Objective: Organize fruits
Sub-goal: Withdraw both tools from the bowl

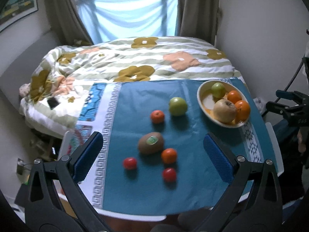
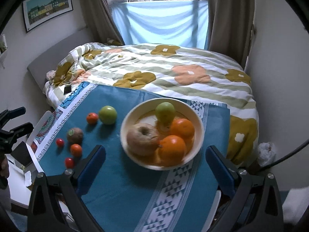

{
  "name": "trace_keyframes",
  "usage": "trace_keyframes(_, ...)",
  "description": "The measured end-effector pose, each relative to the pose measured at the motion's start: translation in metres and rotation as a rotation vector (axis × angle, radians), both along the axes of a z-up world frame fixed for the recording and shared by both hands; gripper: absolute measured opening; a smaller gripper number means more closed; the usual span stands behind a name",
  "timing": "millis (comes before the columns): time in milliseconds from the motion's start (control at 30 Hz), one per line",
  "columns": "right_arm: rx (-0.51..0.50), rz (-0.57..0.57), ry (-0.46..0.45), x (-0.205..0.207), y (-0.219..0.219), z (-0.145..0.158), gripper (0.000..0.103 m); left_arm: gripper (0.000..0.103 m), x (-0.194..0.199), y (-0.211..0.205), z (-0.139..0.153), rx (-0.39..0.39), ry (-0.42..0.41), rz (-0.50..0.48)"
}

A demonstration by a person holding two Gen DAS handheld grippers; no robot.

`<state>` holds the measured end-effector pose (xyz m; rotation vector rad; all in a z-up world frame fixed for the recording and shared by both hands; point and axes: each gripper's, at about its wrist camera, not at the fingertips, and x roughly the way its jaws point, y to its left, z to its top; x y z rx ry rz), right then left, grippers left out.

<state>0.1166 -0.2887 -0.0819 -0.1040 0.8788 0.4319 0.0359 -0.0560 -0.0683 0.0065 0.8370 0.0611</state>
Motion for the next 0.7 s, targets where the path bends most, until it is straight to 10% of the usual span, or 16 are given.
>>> trace_keyframes(700,0.033,-0.054,0.119,-0.079,0.127,-0.041,0.103,0.103,-0.038,0.105,-0.045,-0.033,0.076,-0.101)
